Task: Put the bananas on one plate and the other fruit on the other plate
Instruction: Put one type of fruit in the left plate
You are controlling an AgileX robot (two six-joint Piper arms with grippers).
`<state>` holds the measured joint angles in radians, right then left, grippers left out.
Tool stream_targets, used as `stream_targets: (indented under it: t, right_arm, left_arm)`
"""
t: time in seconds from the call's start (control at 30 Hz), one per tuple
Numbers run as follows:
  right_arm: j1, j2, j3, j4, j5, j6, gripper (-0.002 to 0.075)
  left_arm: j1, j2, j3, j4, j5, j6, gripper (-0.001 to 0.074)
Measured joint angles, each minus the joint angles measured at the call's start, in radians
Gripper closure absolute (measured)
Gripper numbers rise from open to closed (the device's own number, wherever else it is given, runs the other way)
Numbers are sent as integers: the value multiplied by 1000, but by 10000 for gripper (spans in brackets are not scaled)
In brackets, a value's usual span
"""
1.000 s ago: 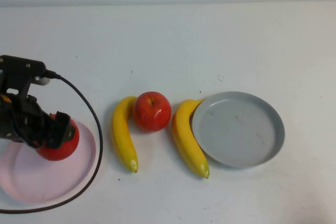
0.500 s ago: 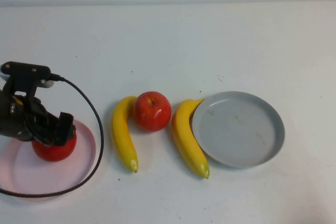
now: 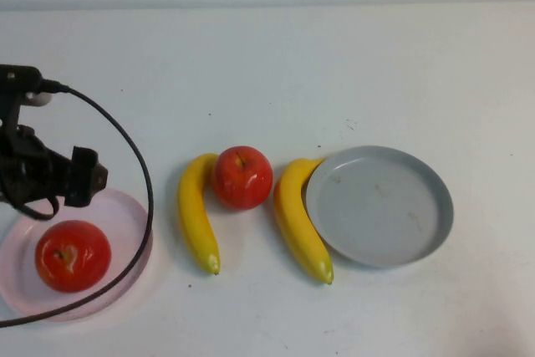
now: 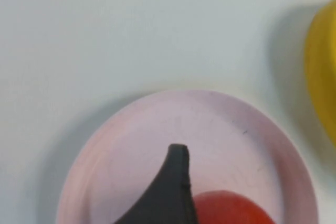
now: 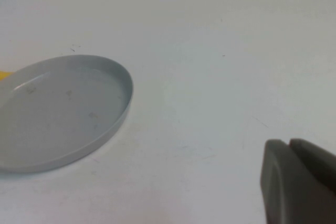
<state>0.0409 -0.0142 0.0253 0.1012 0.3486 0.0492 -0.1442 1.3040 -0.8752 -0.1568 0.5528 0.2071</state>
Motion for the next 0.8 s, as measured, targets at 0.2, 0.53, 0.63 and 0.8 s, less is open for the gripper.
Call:
stream_targets:
  t: [0.2,0.53,0.63,0.8]
  right_arm:
    - [0,0,0,0,0,0,744]
    - [0,0,0,0,0,0,744]
    - [0,0,0,0,0,0,744]
    - [0,0,0,0,0,0,744]
  left_arm:
    - [-86,-9,0,-191,-48,320,66]
    - [-275,122,-12,-524,-256,741,66]
    - [-275,186,-42,-572,-263,748,66]
    - [-275,265,-115,-590,-234,756,66]
